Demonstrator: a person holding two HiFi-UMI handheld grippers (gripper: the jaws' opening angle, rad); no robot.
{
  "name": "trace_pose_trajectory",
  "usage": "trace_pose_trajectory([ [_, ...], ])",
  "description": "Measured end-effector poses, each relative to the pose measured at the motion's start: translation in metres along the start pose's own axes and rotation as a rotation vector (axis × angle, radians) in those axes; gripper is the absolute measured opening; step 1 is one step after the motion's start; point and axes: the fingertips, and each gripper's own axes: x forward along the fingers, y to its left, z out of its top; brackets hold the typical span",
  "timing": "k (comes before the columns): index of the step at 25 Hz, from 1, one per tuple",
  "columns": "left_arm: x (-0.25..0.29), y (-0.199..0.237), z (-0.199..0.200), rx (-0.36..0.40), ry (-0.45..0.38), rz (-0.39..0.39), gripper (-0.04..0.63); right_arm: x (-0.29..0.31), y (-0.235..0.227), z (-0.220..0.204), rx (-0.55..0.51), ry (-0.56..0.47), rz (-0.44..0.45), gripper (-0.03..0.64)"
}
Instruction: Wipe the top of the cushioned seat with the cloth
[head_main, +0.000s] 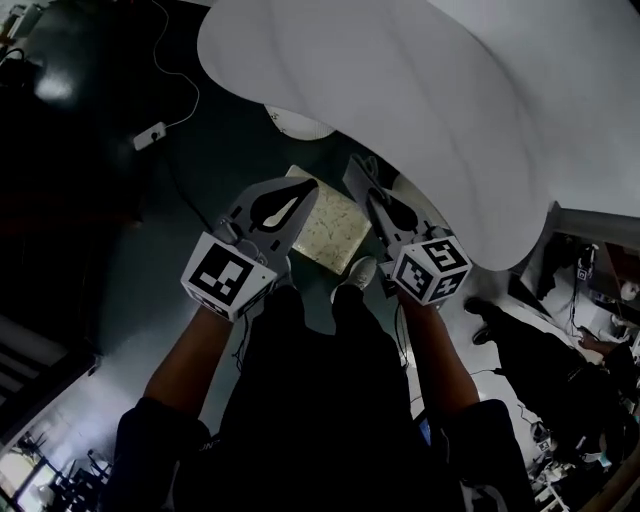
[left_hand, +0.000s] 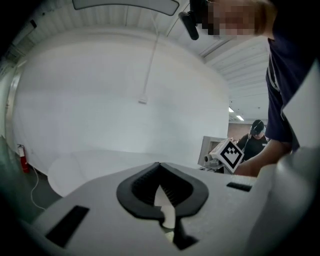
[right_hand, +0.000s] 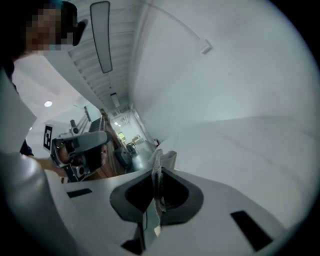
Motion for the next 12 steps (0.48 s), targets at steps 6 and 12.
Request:
trace_pose_trajectory([
  [6, -0.044, -0.012, 0.045, 0.041, -0.06, 0.028, 0.007, -0.029, 0.063, 0.052, -0.058, -0.088, 0.06, 0.032],
  [12, -0.065, -0.024, 0.077, 0.091, -0.118, 0.016, 0.006, -0.057, 0.102, 0.09, -0.124, -0.166, 0.085, 0.032],
])
